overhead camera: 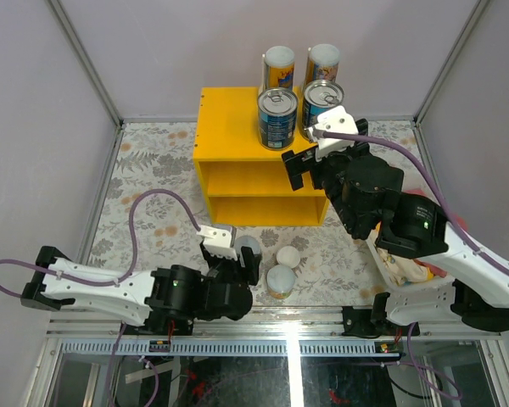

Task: Place and organize the canned foods onto the counter

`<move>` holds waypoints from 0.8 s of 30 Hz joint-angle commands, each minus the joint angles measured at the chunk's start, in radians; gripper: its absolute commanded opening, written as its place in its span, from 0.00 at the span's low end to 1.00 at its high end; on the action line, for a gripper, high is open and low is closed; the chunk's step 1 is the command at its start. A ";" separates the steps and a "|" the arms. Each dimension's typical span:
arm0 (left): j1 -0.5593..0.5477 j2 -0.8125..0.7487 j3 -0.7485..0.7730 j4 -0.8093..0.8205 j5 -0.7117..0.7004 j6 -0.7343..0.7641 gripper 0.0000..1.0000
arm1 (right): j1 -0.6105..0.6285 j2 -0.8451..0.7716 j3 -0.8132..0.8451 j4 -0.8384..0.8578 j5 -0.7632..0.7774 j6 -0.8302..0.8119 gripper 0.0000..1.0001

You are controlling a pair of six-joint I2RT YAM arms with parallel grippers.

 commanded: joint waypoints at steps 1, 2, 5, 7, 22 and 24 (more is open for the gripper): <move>-0.046 -0.017 0.158 -0.046 -0.130 0.099 0.00 | 0.009 -0.047 -0.025 0.045 0.026 0.023 1.00; -0.046 -0.009 0.199 -0.078 -0.139 0.102 0.00 | 0.009 -0.053 -0.032 0.050 0.029 0.023 1.00; -0.045 0.028 0.320 -0.161 -0.161 0.106 0.00 | 0.009 -0.063 -0.042 0.058 0.032 0.022 1.00; -0.046 0.056 0.400 -0.214 -0.177 0.109 0.00 | 0.009 -0.064 -0.042 0.059 0.034 0.022 1.00; 0.239 0.138 0.781 -0.097 -0.103 0.578 0.00 | 0.009 -0.080 -0.050 0.072 0.033 0.032 0.99; 0.315 0.162 0.830 -0.065 -0.048 0.658 0.00 | 0.009 -0.081 -0.048 0.072 0.032 0.032 1.00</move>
